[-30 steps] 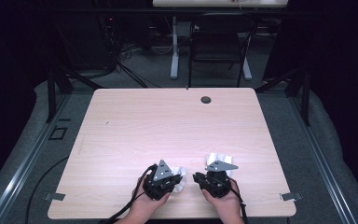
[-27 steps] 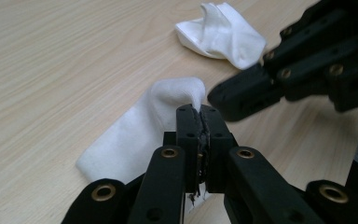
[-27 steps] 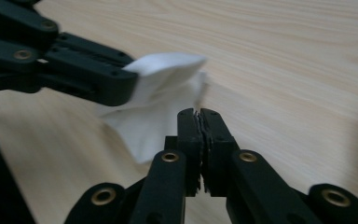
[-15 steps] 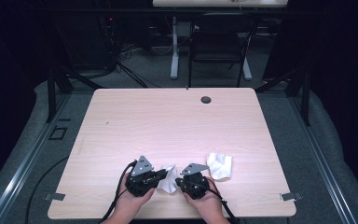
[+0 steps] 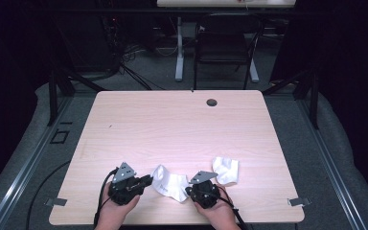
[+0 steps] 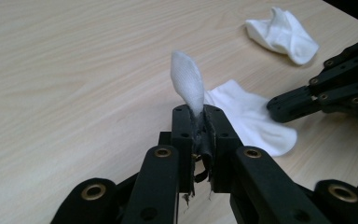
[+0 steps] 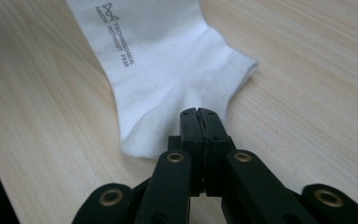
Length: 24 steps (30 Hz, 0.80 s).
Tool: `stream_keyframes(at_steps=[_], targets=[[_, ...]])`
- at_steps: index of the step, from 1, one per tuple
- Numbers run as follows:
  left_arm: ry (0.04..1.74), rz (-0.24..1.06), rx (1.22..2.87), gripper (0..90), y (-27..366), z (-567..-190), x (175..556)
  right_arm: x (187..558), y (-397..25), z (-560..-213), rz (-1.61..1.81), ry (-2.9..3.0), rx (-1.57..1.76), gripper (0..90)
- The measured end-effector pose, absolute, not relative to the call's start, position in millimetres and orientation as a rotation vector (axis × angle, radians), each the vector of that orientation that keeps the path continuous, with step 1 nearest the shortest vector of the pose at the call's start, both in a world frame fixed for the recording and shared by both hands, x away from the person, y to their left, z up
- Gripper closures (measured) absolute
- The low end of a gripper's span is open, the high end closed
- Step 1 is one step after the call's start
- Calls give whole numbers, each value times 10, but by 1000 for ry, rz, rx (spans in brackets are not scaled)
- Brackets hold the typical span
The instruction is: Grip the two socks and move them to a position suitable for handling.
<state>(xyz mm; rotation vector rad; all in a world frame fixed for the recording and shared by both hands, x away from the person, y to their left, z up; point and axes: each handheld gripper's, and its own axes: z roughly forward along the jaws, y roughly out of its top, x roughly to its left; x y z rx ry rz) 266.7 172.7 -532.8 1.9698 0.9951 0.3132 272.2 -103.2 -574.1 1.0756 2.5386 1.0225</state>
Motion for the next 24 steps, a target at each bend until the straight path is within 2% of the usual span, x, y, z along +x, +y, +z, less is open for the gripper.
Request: stream_keyframes(at_steps=[4,7,14,18,24], targets=[[1046,289,1975,824,1833,-5407,2633,2685,-1072,-5729,997,2553,1064,900],[1079,296,1980,775,1895,-5468,2665,2697,-1094,-5730,1014,2557,1085,900],[1050,420,1962,691,1939,-5420,2770,2744,-1110,-5741,1038,2557,1095,900],[988,370,2016,670,1860,-5539,2882,2755,-1115,-5742,1040,2556,1101,900],[1010,323,2060,673,1800,-5721,2972,2747,-1107,-5743,1042,2553,1096,900]])
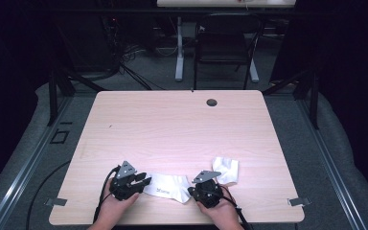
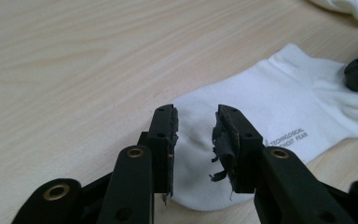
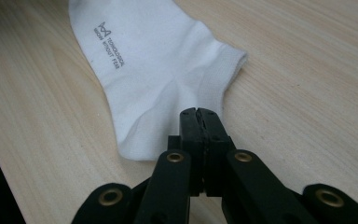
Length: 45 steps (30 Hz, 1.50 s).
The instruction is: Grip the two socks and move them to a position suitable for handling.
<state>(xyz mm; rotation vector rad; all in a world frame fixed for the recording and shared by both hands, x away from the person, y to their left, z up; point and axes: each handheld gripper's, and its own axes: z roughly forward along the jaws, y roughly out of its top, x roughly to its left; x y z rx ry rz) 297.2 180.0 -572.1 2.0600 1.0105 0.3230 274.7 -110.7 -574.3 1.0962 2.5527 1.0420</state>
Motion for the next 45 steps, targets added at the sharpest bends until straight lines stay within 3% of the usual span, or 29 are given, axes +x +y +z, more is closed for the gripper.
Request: stream_keyframes(at_steps=[28,45], targets=[[1004,275,2116,628,1754,-5773,2766,2711,-1270,-5669,985,2562,1133,900],[969,314,2038,555,1846,-5657,2862,2924,-1933,-5499,989,2136,1353,829]])
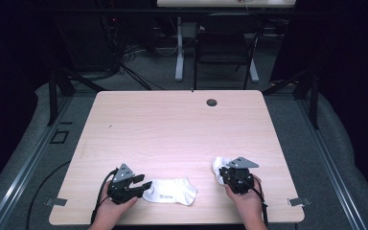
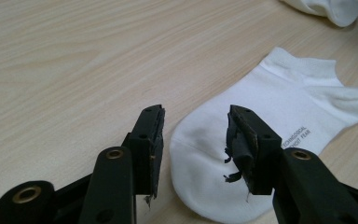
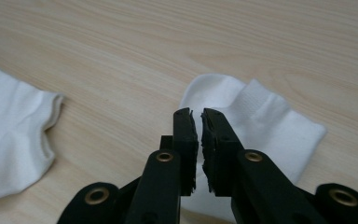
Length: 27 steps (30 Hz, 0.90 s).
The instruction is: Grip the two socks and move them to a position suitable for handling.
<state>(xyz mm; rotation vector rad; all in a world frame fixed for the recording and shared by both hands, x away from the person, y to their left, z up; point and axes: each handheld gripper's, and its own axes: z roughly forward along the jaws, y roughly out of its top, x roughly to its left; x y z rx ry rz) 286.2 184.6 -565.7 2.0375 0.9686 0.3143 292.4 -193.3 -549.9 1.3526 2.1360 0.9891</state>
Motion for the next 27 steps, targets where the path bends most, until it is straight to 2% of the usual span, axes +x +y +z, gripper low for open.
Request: stream_keyframes(at_steps=[4,11,27], targets=[[967,326,2028,538,1861,-5651,2886,2985,-1950,-5560,941,2102,1389,793],[963,315,2018,532,1875,-5649,2899,3157,-1986,-5731,887,2103,1514,808],[974,293,2033,528,1845,-5678,2948,3353,-1518,-5744,936,2258,1340,853]])
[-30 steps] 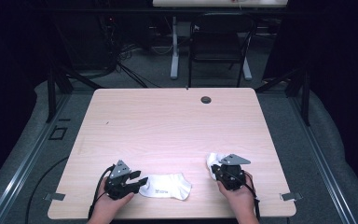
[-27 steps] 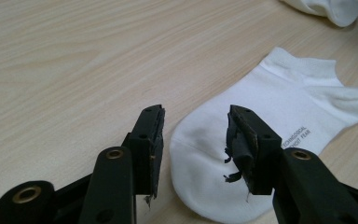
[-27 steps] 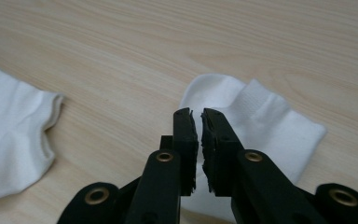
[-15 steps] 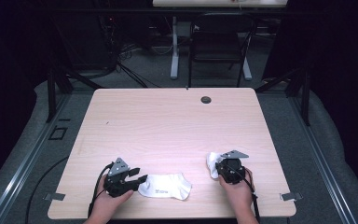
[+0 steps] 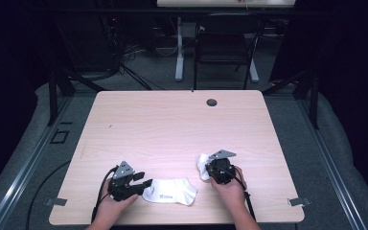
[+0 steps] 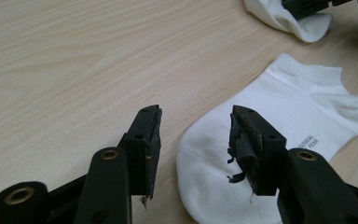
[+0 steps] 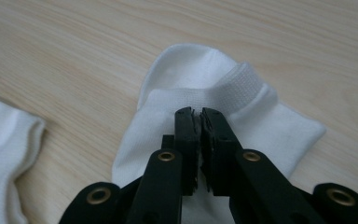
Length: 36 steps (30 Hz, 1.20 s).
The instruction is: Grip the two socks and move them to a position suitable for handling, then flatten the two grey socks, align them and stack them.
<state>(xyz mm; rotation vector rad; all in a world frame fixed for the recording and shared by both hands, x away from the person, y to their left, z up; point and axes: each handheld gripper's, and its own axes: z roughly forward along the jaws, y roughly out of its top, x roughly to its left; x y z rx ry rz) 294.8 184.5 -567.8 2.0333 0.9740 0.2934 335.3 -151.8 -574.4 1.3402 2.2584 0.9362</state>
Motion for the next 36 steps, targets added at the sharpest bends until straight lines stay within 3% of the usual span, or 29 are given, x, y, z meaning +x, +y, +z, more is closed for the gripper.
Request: stream_keyframes(at_steps=[17,24,36], targets=[[983,289,2020,540,1870,-5668,2984,3594,-721,-5722,949,2438,1128,849],[987,296,2015,541,1891,-5663,2993,3539,-698,-5557,1002,2401,1082,770],[963,295,2041,541,1829,-5677,2972,3458,-716,-5490,1000,2393,1070,737]])
